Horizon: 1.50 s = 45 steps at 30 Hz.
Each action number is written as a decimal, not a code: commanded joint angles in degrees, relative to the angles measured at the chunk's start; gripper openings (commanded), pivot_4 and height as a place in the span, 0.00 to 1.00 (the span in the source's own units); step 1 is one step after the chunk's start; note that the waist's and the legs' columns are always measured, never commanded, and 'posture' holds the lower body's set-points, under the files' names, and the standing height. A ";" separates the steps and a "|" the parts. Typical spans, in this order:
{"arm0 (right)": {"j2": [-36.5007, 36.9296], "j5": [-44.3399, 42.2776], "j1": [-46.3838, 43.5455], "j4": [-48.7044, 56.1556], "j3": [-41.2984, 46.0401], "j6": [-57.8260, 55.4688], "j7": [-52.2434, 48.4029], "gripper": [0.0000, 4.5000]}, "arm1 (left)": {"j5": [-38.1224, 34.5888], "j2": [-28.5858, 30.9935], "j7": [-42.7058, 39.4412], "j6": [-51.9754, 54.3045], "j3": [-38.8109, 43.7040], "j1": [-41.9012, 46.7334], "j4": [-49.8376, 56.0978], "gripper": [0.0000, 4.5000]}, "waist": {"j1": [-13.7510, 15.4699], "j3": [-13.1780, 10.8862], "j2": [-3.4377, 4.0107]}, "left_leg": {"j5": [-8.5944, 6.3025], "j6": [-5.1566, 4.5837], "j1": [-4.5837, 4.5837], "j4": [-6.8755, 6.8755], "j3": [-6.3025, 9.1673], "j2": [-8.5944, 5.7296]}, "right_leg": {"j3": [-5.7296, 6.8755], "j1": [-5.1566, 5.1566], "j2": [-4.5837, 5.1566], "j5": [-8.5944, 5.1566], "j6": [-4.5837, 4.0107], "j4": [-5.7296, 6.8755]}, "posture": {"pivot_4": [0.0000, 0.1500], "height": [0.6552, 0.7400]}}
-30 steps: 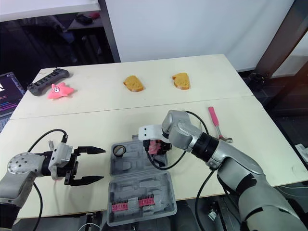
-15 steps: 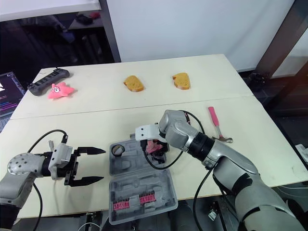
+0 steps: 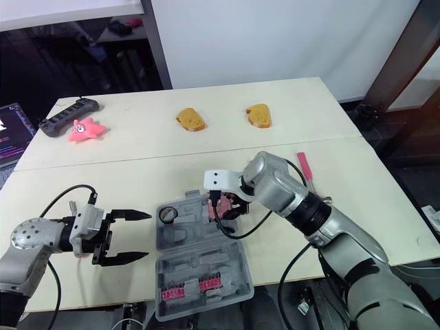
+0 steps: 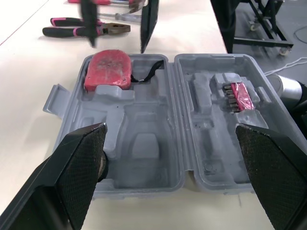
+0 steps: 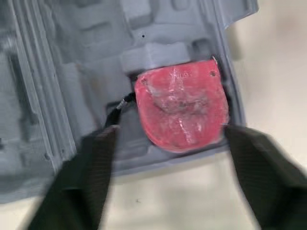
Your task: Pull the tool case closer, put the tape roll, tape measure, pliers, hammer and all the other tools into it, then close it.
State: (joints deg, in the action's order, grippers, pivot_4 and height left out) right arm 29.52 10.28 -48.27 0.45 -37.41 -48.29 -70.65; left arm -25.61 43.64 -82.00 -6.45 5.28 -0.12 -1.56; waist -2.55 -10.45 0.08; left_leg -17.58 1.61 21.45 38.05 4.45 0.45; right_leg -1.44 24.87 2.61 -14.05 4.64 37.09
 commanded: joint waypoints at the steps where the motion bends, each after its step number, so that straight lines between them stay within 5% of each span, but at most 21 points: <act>1: -0.68 -2.16 1.88 2.28 4.64 5.69 3.73 0.37 | -0.59 0.46 0.23 0.04 0.63 0.09 1.13 1.00 | 0.02 0.00 0.00 | 0.00 0.00 0.00 0.00 -0.01 0.00 | 0.00 0.00 0.01 0.00 0.00 0.00 | 1.00 1.00; 8: 0.10 -9.14 10.80 3.82 12.43 15.25 5.16 0.37 | -0.70 0.55 0.55 0.11 0.88 -0.44 1.69 1.00 | 0.11 0.00 -0.01 | 0.00 0.00 0.00 0.00 -0.01 0.00 | -0.01 -0.05 0.03 0.00 0.00 -0.03 | 1.00 1.00; 17: -3.48 -11.50 11.08 -5.49 15.92 22.89 8.89 0.37 | -0.70 0.55 0.54 -0.10 0.78 -0.21 1.39 1.00 | 0.04 0.00 -0.01 | 0.00 0.00 -0.04 0.00 -0.02 0.02 | -0.02 -0.06 -0.02 0.00 0.00 -0.01 | 1.00 1.00; 38: -5.20 -2.83 10.58 -30.37 5.82 16.31 9.44 0.37 | -0.73 0.81 0.98 -0.11 1.13 -0.50 1.67 1.00 | 0.22 0.64 -0.43 | -0.01 -0.01 -0.68 -0.07 0.00 0.01 | -0.01 -0.75 -0.02 -0.03 -0.02 -0.11 | 1.00 1.00; 45: -7.26 -9.15 10.69 -20.47 12.27 21.18 8.31 0.37 | -0.69 0.61 1.47 -0.06 1.17 -0.74 1.97 1.00 | 0.11 0.99 -0.51 | -0.07 -0.11 -1.45 -0.33 0.08 0.03 | 0.04 -1.53 -0.03 -0.28 -0.22 -0.38 | 1.00 1.00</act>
State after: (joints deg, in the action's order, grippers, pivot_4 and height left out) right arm 22.99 2.39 -39.50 -21.61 -24.43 -27.11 -61.27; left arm -25.61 43.70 -80.90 -6.41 5.32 -0.63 -1.30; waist -2.44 -9.46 -0.43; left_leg -17.66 1.50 20.04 37.70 4.53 0.47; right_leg -1.41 23.40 2.57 -14.31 4.46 36.71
